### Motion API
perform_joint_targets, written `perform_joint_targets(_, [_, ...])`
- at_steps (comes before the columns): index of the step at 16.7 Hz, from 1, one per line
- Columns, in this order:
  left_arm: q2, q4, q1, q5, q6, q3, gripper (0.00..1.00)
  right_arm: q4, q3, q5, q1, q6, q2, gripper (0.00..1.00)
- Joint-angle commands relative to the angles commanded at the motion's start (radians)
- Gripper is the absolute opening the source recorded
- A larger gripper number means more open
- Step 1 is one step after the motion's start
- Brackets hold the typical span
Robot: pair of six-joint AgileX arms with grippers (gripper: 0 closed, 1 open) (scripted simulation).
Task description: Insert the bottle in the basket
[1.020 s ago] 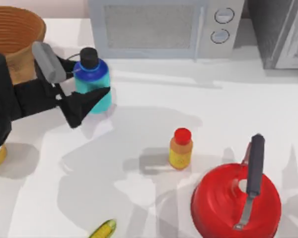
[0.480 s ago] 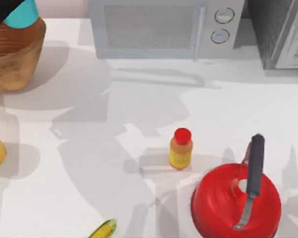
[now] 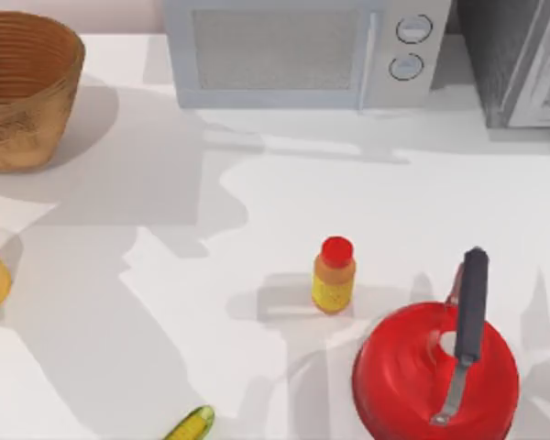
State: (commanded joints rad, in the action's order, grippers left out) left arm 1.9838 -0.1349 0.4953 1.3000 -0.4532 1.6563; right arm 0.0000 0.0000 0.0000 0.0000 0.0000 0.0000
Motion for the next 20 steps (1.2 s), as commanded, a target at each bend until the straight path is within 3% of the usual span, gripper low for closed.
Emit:
perform_joint_targets(7, [0.0, 0.016, -0.005, -0.008, 0.005, -0.002, 0.0, 0.0, 0.0, 0.0, 0.0, 0.0, 0.0, 1.0])
perform_joint_targets(15, [0.073, 0.245, -0.099, -0.096, 0.12, -0.054, 0.0, 0.0, 0.0, 0.0, 0.0, 0.0, 0.0, 1.0])
perform_joint_targets(20, [0.08, 0.265, -0.108, -0.103, 0.131, -0.059, 0.0, 0.0, 0.0, 0.0, 0.0, 0.0, 0.0, 1.0])
